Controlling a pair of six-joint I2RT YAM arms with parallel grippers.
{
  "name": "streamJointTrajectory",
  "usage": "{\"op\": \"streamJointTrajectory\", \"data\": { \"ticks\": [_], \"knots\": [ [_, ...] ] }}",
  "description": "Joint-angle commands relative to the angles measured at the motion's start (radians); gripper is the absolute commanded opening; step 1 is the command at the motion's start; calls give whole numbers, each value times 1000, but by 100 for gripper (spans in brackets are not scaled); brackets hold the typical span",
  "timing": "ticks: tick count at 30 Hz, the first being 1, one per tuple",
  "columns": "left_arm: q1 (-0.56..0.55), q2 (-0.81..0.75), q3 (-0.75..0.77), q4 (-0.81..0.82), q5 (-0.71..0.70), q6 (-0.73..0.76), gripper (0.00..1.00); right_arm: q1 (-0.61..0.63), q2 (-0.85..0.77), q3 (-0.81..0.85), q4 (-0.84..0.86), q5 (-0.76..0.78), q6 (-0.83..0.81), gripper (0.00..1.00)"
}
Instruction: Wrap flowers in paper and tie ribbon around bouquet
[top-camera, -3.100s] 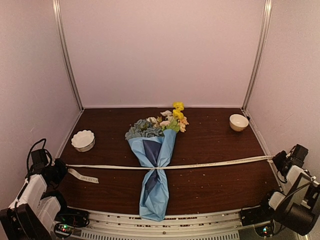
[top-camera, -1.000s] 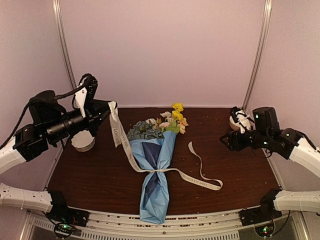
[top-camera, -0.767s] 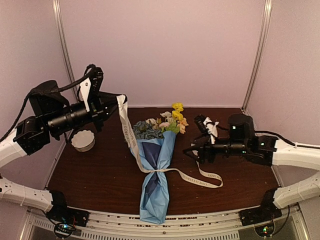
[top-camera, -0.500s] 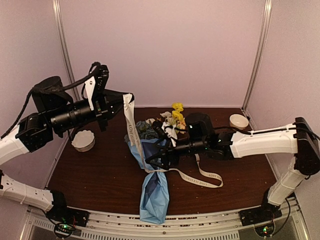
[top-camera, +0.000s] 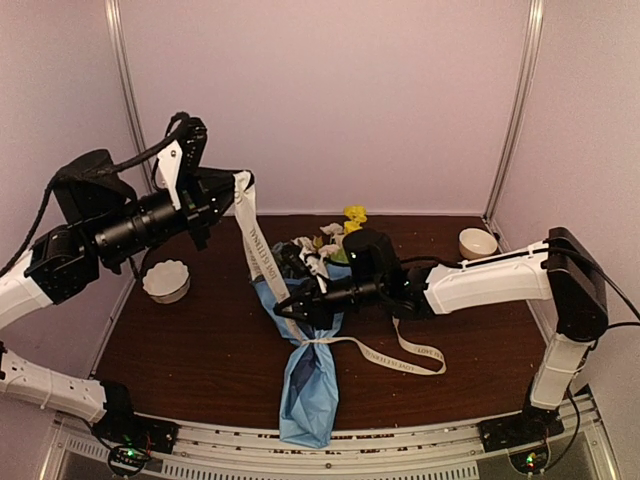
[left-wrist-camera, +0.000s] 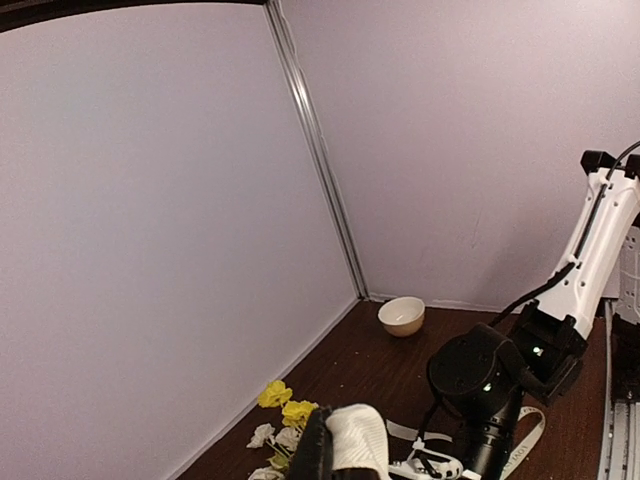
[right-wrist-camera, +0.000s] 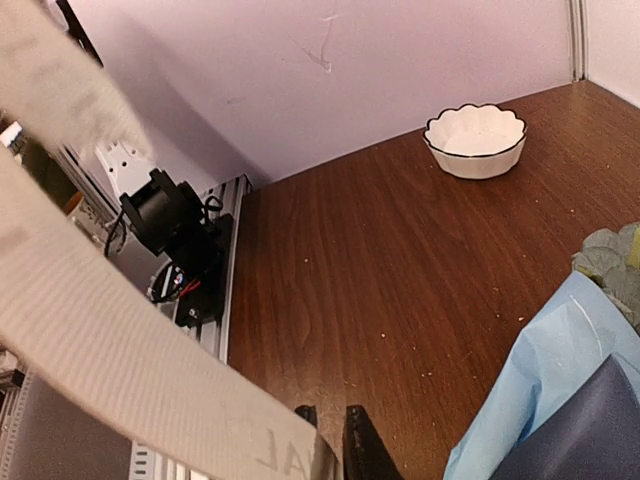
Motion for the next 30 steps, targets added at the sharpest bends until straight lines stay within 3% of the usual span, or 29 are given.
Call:
{"op": "streamJointTrajectory", "data": {
  "ticks": [1, 4, 7, 9, 10, 13, 15, 16, 17, 20, 25, 30],
  "knots": [
    [-1, -41, 2, 17, -175, -18, 0, -7, -25, 2, 6, 2, 23, 2],
    [4, -68, -29, -103, -393, -85, 0, -19, -68, -42, 1, 9, 33, 0],
    [29, -101, -112, -297, -609, -277, 0, -21, -120, -72, -49, 31, 8, 0],
    [45, -117, -202, -419, -644, -414, 0, -21, -149, -99, -53, 26, 8, 0],
    [45, -122, -271, -452, -625, -465, 6, -20, -162, -109, -58, 21, 5, 0],
    [45, -137, -464, -435, -469, -589, 43, -20, -201, -124, -102, 2, -27, 0],
    [19, -155, -601, -284, -310, -607, 65, -21, -220, -121, -139, -12, -55, 0],
    [-13, -164, -657, -238, -272, -592, 85, -21, -224, -115, -161, -18, -68, 0],
    [-47, -172, -700, -173, -260, -568, 96, -21, -227, -107, -184, -23, -81, 0],
    [-110, -171, -746, -48, -235, -460, 98, -21, -235, -97, -223, -19, -106, 0],
    [-113, -77, -703, 121, -239, -272, 98, -21, -232, -94, -200, -9, -89, 0],
    [-110, 78, -718, 524, -124, -152, 98, -20, -219, -107, -117, 23, -24, 0]
  ]
}}
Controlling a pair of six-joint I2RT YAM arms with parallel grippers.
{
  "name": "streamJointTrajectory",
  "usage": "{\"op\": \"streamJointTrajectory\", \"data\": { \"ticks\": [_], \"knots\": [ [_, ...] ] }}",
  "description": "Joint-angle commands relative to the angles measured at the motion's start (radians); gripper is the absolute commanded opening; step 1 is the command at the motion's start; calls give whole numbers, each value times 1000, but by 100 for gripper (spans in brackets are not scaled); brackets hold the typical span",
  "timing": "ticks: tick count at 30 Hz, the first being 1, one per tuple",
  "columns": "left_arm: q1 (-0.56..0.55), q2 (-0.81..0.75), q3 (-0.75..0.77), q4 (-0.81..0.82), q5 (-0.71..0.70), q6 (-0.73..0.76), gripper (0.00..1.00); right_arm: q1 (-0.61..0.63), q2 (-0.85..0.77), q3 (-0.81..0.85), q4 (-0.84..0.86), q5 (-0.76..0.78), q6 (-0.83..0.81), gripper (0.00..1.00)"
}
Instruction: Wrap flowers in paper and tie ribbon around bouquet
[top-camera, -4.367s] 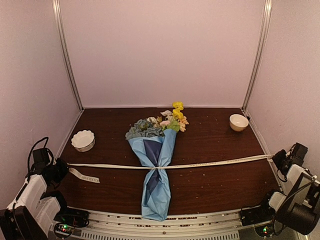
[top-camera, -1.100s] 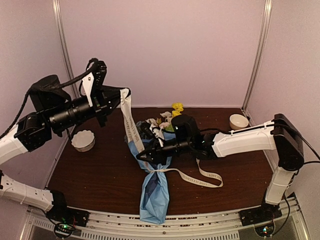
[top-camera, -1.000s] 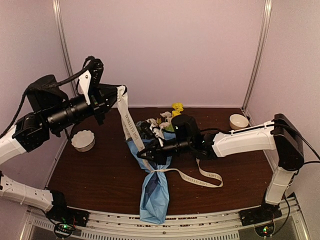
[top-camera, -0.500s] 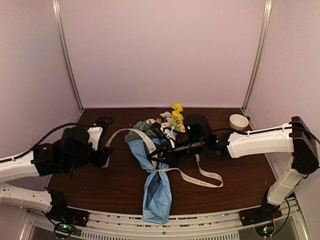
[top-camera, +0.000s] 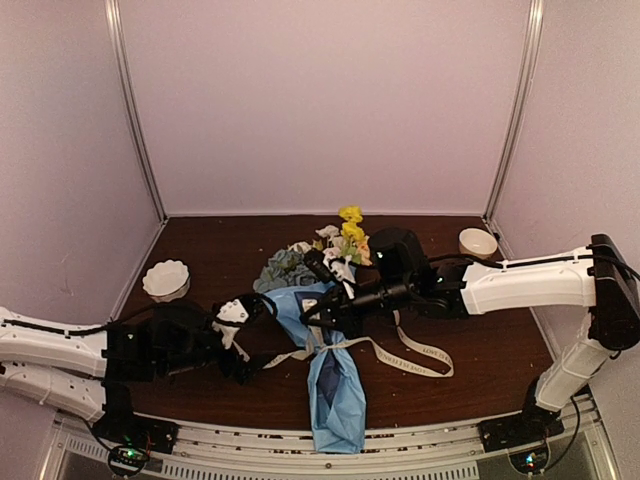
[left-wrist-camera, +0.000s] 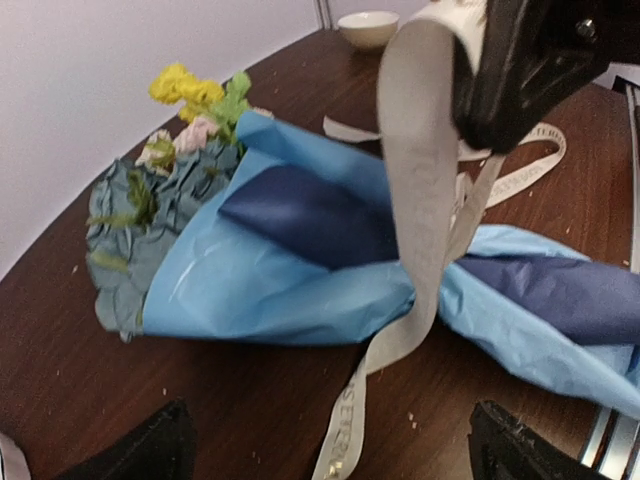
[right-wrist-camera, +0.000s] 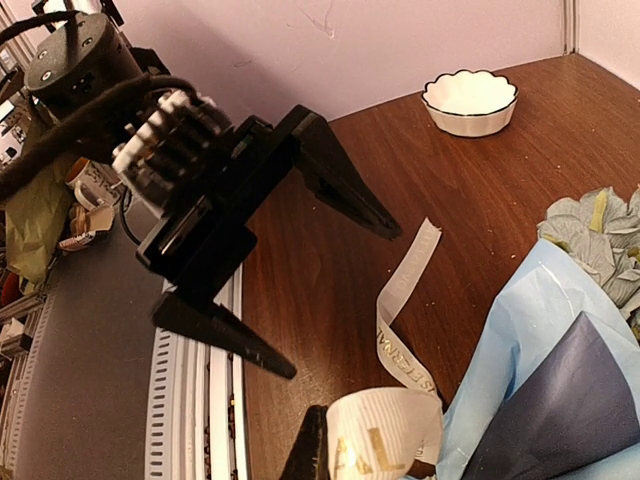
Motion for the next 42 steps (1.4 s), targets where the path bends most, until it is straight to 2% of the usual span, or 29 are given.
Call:
{"op": "streamJointTrajectory", "data": {
  "ticks": [1, 5, 9, 11, 12, 13, 16, 18, 23, 27, 29, 33, 34, 36, 40, 42],
  "knots": [
    [11, 147, 0, 475, 127, 121, 98, -4, -16, 3, 102, 28, 64, 0],
    [75, 323, 7, 725, 324, 67, 98, -5, -5, -11, 144, 52, 102, 0],
    [82, 404, 102, 680, 408, 99, 97, -5, -1, -12, 152, 63, 114, 0],
    [86, 428, 127, 660, 415, 93, 88, -5, -7, -17, 155, 77, 114, 0],
    [89, 435, 128, 665, 414, 79, 76, -5, -10, -21, 158, 84, 115, 0],
    [94, 436, 124, 673, 418, 76, 69, -5, -12, -24, 164, 90, 116, 0],
    [96, 435, 134, 668, 446, 77, 62, -5, -7, -28, 176, 98, 123, 0],
    [96, 458, 160, 639, 457, 76, 54, -6, -3, -26, 182, 100, 127, 0],
    [107, 492, 195, 604, 460, 60, 17, -5, -23, -30, 175, 118, 124, 0],
    [114, 481, 184, 608, 469, 52, 1, -7, -43, -41, 162, 129, 119, 0],
    [115, 474, 178, 607, 466, 48, 0, -6, -56, -45, 157, 136, 120, 0],
    [115, 471, 173, 612, 449, 42, 0, -16, -102, -46, 90, 180, 120, 29],
    [115, 473, 177, 606, 445, 41, 0, -22, -128, -47, 48, 212, 115, 33],
    [115, 479, 187, 589, 439, 40, 0, -39, -188, -62, -63, 320, 102, 39],
    [115, 498, 218, 550, 441, 48, 0, -93, -286, -120, -345, 652, 126, 52],
    [115, 503, 227, 540, 441, 50, 0, -139, -286, -132, -508, 727, 154, 55]
  ]
}}
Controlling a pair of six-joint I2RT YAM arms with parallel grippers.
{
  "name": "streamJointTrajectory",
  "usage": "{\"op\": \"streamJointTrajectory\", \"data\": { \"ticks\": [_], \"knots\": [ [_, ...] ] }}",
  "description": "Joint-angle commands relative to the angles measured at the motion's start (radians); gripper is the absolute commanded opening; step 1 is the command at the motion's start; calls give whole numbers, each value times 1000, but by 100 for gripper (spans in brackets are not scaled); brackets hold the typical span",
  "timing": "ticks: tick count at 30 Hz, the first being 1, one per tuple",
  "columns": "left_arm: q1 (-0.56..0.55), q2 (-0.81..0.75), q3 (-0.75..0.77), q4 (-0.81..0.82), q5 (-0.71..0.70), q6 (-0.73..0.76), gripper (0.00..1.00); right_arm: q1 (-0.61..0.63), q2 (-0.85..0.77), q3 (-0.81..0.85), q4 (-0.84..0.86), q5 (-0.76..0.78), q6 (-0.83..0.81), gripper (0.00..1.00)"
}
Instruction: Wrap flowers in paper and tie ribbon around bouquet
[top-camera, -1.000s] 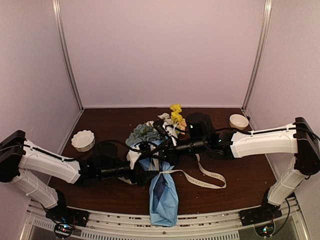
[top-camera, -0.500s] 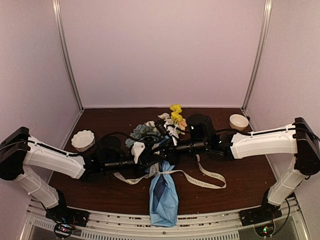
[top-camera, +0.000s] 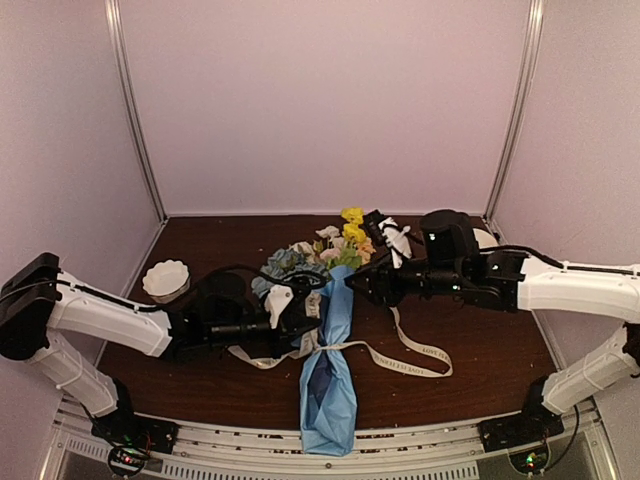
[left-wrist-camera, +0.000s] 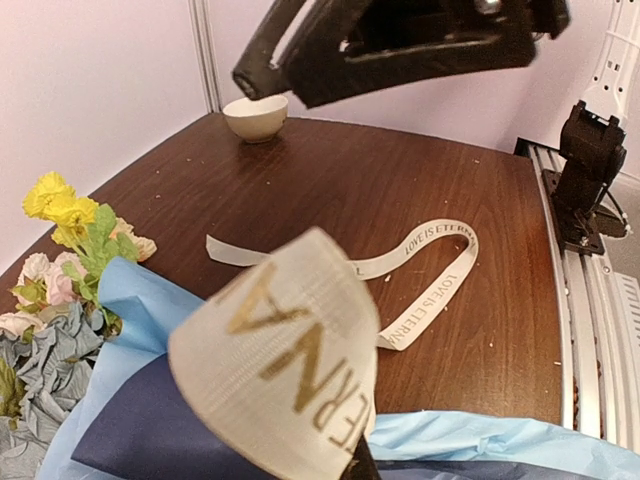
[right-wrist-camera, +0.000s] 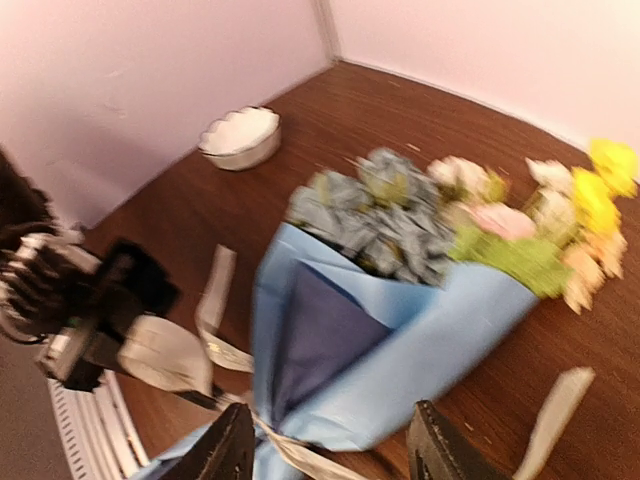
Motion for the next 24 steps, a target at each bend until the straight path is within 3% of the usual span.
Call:
{"op": "streamJointTrajectory", "data": {
  "ticks": [1, 3, 7, 12, 14, 17, 19, 24],
  "knots": [
    [0, 14, 50, 11, -2, 1, 0, -94, -8, -50, -420, 297, 50, 57],
    [-1, 12, 47, 14, -1, 4, 0, -136, 17, -67, -505, 249, 56, 62],
    [-5, 14, 55, 2, 5, 13, 0, -157, 96, -77, -519, 153, 25, 69],
    [-17, 8, 60, -13, -10, 24, 0, -176, 265, -24, -508, 103, 0, 67],
    [-21, 0, 54, -11, -19, 26, 0, -181, 326, -8, -506, 66, 0, 53],
    [-22, 1, 52, -7, -24, 25, 0, -183, 356, 12, -521, 60, 5, 18],
    [-24, 10, 62, -17, -20, 30, 0, -183, 348, 40, -536, 73, 1, 0],
    [-43, 33, 93, -54, -23, 59, 0, -183, 288, 185, -538, 32, -36, 0]
  ]
}}
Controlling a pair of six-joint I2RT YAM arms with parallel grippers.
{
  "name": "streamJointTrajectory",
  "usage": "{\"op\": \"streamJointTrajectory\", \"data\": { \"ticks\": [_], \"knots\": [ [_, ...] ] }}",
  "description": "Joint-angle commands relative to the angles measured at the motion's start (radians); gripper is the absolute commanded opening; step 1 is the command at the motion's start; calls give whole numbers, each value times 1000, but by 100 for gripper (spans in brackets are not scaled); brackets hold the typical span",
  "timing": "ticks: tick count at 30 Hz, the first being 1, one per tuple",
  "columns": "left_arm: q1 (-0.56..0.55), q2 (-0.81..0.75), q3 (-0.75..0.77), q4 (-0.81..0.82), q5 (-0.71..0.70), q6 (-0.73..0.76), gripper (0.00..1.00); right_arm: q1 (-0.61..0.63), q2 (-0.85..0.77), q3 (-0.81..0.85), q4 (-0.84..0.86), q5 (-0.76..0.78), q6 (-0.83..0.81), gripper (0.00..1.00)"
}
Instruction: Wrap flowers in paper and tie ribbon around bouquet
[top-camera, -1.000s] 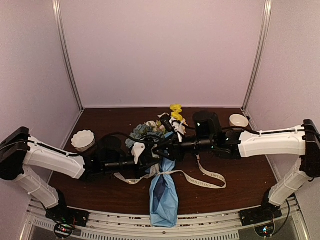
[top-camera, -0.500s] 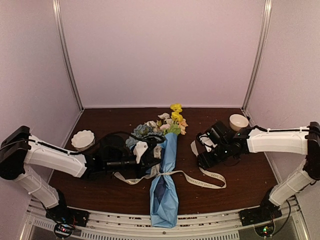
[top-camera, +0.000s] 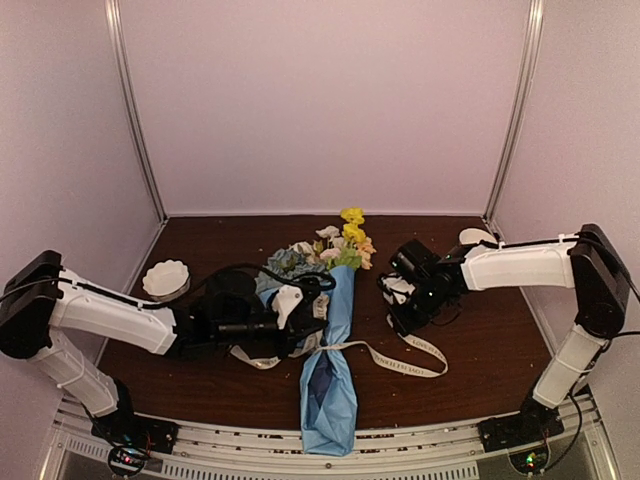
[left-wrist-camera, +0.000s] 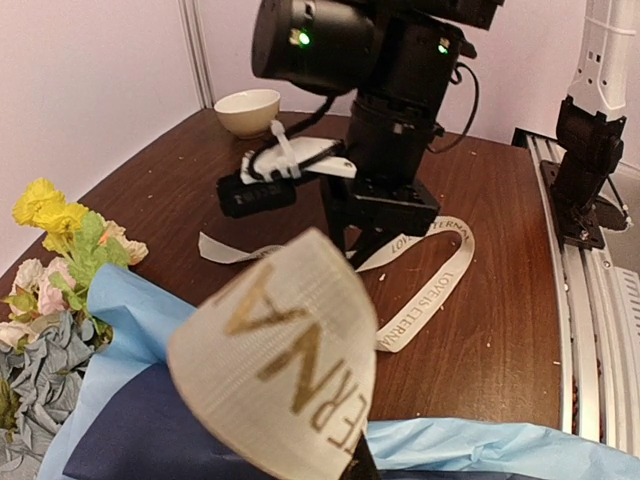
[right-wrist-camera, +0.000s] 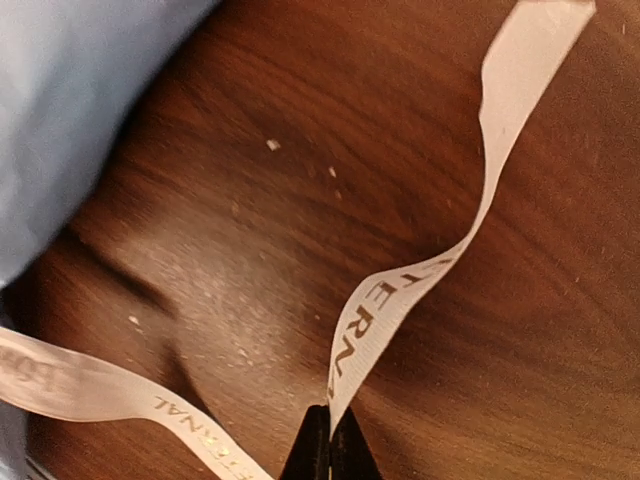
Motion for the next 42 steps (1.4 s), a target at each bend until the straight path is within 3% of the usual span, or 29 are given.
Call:
{"op": "streamJointTrajectory", "data": {
  "ticks": [1, 8, 12, 19, 26, 34, 42],
  "knots": [
    [-18, 13, 40, 12, -10, 35, 0, 0, -59, 174, -9, -77, -44, 0],
    [-33, -15, 1, 55, -19, 49, 0, 150, 76, 570, 143, -349, -37, 0],
    [-57, -29, -16, 71, -31, 77, 0, 256, 263, 843, 92, -442, -18, 2],
    [-66, -47, -47, 106, -39, 85, 0, 267, 348, 922, 71, -408, 40, 45],
    [-66, -47, -54, 118, -74, 64, 0, 219, 186, 785, 75, -404, -45, 56],
    [-63, -48, -58, 125, -91, 52, 0, 172, -155, 216, 456, -612, -92, 55],
    [-63, -44, -50, 115, -96, 49, 0, 174, -171, 36, 676, -639, 40, 64]
  ]
}}
